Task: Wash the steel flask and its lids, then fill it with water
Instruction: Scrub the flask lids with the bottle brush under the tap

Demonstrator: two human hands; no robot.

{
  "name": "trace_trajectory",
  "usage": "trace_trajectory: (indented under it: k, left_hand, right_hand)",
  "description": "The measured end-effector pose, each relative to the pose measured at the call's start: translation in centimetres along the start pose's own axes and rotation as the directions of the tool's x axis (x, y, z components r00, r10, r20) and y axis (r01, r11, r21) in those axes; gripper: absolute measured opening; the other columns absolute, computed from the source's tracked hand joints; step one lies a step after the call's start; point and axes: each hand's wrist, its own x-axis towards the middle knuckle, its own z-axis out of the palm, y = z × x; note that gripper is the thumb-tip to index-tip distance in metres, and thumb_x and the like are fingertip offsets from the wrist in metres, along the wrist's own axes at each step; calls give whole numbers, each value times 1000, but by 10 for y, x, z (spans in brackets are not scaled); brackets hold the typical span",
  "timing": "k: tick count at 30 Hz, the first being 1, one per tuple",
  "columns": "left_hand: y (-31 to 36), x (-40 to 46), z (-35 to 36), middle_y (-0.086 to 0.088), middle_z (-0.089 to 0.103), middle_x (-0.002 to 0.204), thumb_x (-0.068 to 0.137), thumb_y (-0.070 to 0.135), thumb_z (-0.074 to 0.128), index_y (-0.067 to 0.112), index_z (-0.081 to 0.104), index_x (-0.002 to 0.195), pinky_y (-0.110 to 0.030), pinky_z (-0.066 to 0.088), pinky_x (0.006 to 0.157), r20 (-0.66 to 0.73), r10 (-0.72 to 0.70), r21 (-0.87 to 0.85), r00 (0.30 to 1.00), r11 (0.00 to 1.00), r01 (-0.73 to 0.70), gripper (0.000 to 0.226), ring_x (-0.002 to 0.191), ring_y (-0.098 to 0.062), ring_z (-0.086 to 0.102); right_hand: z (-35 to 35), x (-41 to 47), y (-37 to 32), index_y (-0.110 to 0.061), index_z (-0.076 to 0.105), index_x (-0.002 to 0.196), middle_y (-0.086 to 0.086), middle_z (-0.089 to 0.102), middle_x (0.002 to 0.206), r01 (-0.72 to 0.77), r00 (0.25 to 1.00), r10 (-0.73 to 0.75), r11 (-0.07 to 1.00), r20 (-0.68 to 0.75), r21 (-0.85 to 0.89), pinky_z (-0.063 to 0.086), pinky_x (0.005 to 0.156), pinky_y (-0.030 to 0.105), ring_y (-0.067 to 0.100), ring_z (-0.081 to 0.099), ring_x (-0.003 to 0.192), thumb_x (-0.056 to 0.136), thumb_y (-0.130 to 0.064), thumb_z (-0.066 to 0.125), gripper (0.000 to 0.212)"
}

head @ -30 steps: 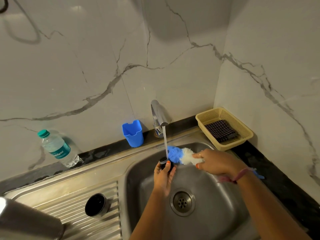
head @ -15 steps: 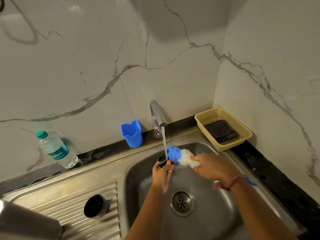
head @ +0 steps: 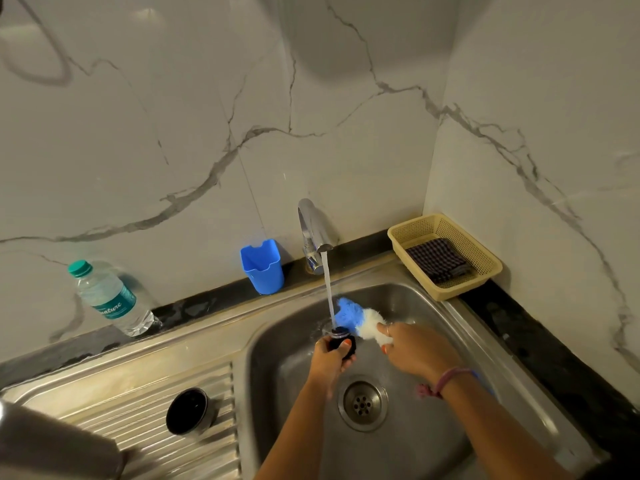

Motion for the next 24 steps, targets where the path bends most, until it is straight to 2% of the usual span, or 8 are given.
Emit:
trace_trajectory:
  k: [2, 5, 8, 11, 13, 17, 20, 24]
  left_hand:
    - [1, 0, 1, -16, 67, 104, 97, 4, 58, 16, 53, 112, -20, 54, 60, 5, 28, 92, 1000, 995, -29, 20, 72, -16, 64]
    - [6, 8, -2, -14, 68, 93, 97, 7, 59, 7, 54, 121, -19, 51, 56, 7, 60, 244, 998, 968, -60, 25, 64, -12, 62]
    - [14, 15, -4, -12, 69, 88, 95, 8, 62, 5, 55, 119, -21, 51, 57, -5, 75, 407, 997, 911, -67, 26, 63, -13, 62]
    - [21, 18, -4, -11, 68, 89, 92, 11, 66, 4, 56, 115, -22, 53, 55, -6, 49, 574, 999, 818, -37, 26, 60, -15, 61]
    - [23, 19, -5, -12, 67, 97, 90, 13, 69, 8, 53, 111, -23, 53, 55, -17, 34, 651, 999, 759, -15, 26, 62, -17, 61]
    - [20, 22, -5, -16, 67, 110, 85, 21, 73, 7, 57, 112, -21, 50, 53, -24, 70, 717, 997, 696, -32, 35, 63, -15, 63]
    - [18, 20, -2, -12, 70, 100, 83, 22, 74, 8, 61, 106, -22, 52, 55, -9, 99, 710, 995, 701, -63, 30, 62, -13, 63]
    - [22, 18, -3, -5, 71, 80, 83, 16, 73, 12, 59, 94, -22, 54, 60, -11, 98, 702, 995, 709, -62, 18, 59, -11, 62]
  right_hand:
    - [-1, 0, 0, -25, 45, 139, 5, 63, 121, 5, 1000, -4, 998, 3, -67, 51, 88, 34, 22, 62, 105, 99, -26, 42, 40]
    - [1, -8, -5, -29, 39, 143, 3, 64, 119, 48, 998, -52, 994, -38, -96, 52, 84, 33, 21, 62, 103, 99, -21, 41, 44]
    - [6, -15, -7, -28, 40, 141, 1, 65, 112, 63, 988, -85, 985, -129, -163, 49, 74, 29, 18, 63, 96, 99, -18, 42, 43]
    - [9, -18, -9, -25, 40, 140, 2, 65, 109, 47, 981, -83, 979, -176, -200, 43, 67, 27, 18, 63, 94, 99, -16, 40, 42]
    - [8, -21, -14, -25, 37, 142, 4, 64, 110, 51, 976, -93, 977, -195, -209, 42, 67, 27, 18, 63, 95, 100, -16, 39, 43]
    - [10, -23, -27, -22, 41, 138, 5, 64, 113, 59, 984, -94, 973, -154, -221, 43, 70, 29, 22, 63, 98, 98, -15, 40, 40]
    - [11, -12, -28, -20, 42, 137, 5, 65, 112, 31, 986, -64, 978, -157, -205, 46, 72, 29, 21, 64, 97, 99, -13, 39, 39]
    - [13, -18, -38, -19, 37, 142, 8, 63, 110, 60, 981, -101, 970, -164, -237, 40, 65, 29, 21, 62, 90, 100, -7, 32, 44]
